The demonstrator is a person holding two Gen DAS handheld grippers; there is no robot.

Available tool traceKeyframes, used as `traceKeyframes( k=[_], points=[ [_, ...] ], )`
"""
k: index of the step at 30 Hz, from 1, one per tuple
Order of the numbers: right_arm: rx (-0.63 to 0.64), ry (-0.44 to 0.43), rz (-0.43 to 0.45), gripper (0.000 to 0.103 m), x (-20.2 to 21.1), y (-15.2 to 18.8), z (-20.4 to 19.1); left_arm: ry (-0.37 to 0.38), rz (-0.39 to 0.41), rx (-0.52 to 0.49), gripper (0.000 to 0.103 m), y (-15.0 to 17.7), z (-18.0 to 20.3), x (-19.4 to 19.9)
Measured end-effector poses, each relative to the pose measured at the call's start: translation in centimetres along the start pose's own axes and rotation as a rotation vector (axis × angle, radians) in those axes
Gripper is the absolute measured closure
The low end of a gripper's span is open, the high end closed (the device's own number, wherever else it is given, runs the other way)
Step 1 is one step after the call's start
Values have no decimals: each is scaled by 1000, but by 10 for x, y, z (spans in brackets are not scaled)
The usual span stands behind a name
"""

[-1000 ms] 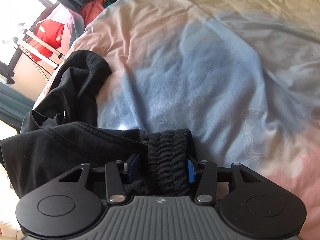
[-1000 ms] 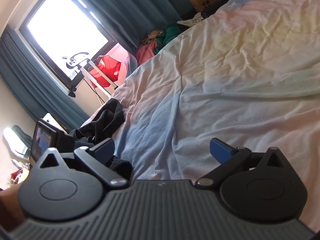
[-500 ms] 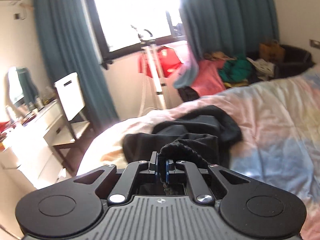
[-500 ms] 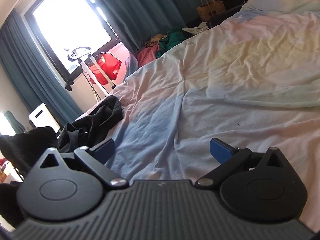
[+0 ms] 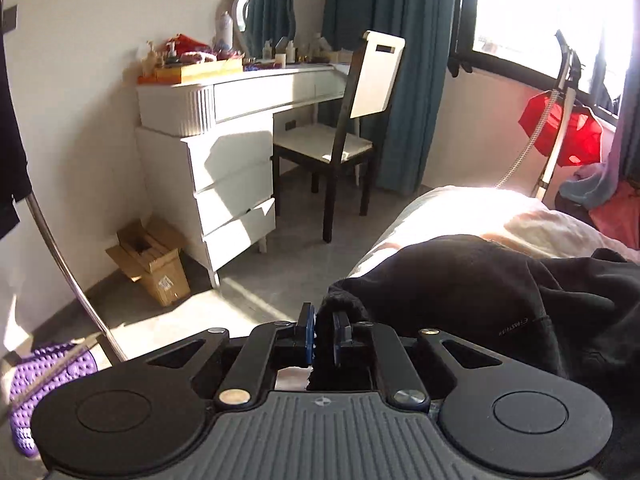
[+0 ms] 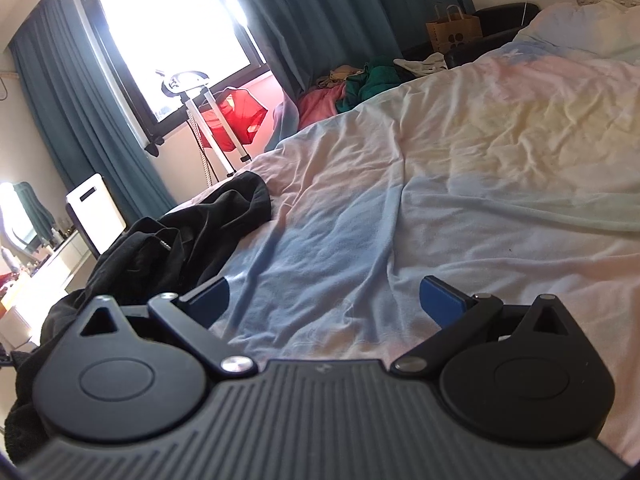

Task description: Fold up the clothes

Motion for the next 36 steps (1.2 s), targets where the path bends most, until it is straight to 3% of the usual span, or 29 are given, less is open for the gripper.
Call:
traceKeyframes(
  k=[3,4,5,8,10,12,15,17,19,24,27,31,34,36],
  points=[
    [25,3,-8,0,-5,5,-9,79,1,40,55,16,-19,23],
    [35,5,-10,0,-6,6,-11,93,5,51,38,21,-24,38],
    [42,3,-13,0,-6,8,-14,103,7,63,31,27,-30,54],
    [57,-6,-21,0,-3,12,-21,195,-19,145,22,46,-37,100],
    [55,-23,-23,0,2,14,-24,279,-89,251,18,70,-36,130],
    [53,-37,-22,0,9,15,-26,385,-181,397,15,102,-31,154],
    [44,-54,-27,0,17,15,-27,554,-381,645,12,164,-11,177],
    [29,-66,-33,0,23,16,-27,592,-458,718,10,192,4,180],
    [12,-82,-38,0,27,16,-27,596,-489,716,10,213,22,175],
    [-4,-148,-36,0,36,18,-30,625,-458,691,22,249,57,154],
    [-10,-182,-11,0,41,17,-34,568,-403,721,40,266,52,149],
    [-3,-216,-12,0,38,19,-41,560,-316,816,65,278,24,157],
    [30,-191,-16,0,33,22,-46,552,-181,814,90,278,2,177],
    [56,-190,-17,0,31,25,-50,520,-61,759,94,273,-11,196]
  ],
)
Point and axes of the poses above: each gripper's, at about its wrist camera, not at the fingertips, and x roughly against the way its jaws point, z to its right, y to its underside, the point moved 7 cm from there along -x, roughly the way its jaws point, and after that the axes turned 9 degrees about -x, right-handed, at the moved point
